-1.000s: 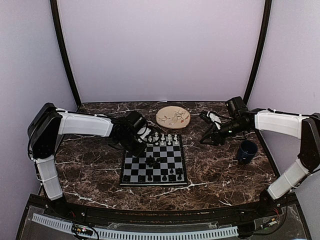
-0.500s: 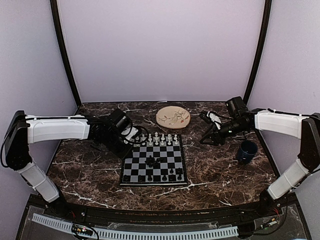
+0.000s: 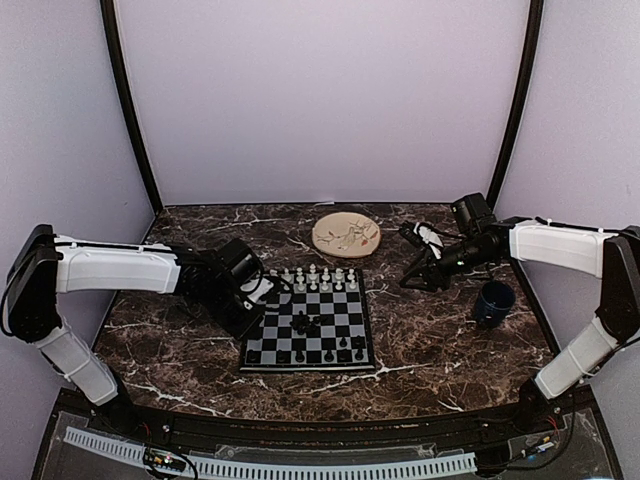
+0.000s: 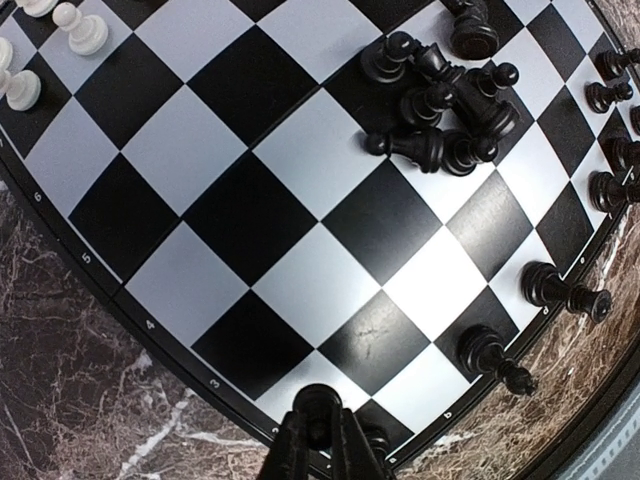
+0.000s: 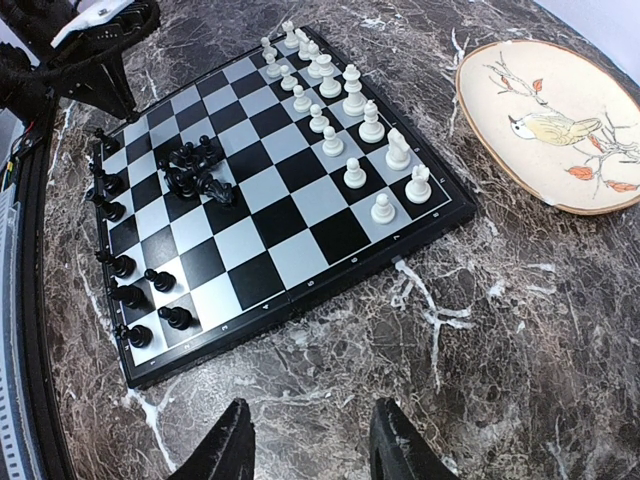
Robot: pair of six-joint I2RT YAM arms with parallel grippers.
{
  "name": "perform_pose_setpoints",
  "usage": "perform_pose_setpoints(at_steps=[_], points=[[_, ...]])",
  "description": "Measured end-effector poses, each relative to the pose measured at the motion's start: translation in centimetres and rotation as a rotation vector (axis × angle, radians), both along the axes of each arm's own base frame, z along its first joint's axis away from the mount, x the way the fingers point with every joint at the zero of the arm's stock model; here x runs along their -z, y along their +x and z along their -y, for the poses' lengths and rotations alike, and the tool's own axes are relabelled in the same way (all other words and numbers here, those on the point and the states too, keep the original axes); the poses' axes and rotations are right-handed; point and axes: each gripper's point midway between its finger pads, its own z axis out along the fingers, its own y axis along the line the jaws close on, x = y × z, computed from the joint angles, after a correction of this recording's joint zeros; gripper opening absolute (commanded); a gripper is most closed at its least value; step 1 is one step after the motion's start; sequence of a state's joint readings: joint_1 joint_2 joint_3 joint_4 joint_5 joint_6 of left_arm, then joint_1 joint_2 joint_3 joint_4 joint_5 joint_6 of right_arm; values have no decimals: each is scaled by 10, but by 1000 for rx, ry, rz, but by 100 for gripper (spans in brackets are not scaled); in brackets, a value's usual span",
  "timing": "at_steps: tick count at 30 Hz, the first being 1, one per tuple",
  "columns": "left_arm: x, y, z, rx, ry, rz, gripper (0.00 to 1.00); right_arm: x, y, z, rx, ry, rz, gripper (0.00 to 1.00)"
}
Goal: Set up the chess pieces on the board
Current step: Place the pawn at h7.
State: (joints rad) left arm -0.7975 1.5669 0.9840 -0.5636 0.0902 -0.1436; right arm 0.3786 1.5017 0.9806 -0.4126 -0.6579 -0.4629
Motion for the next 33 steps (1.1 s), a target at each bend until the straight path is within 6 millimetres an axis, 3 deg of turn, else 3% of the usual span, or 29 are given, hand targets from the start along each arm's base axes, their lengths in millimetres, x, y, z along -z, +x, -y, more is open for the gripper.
perform_pose_setpoints(at_steps=[20,33], points=[[17,-14,-2,15,41,-42,8,0,0,0,0,0,0,40],[15,-14,-7,9,70,-48,34,0,0,0,0,0,0,40]])
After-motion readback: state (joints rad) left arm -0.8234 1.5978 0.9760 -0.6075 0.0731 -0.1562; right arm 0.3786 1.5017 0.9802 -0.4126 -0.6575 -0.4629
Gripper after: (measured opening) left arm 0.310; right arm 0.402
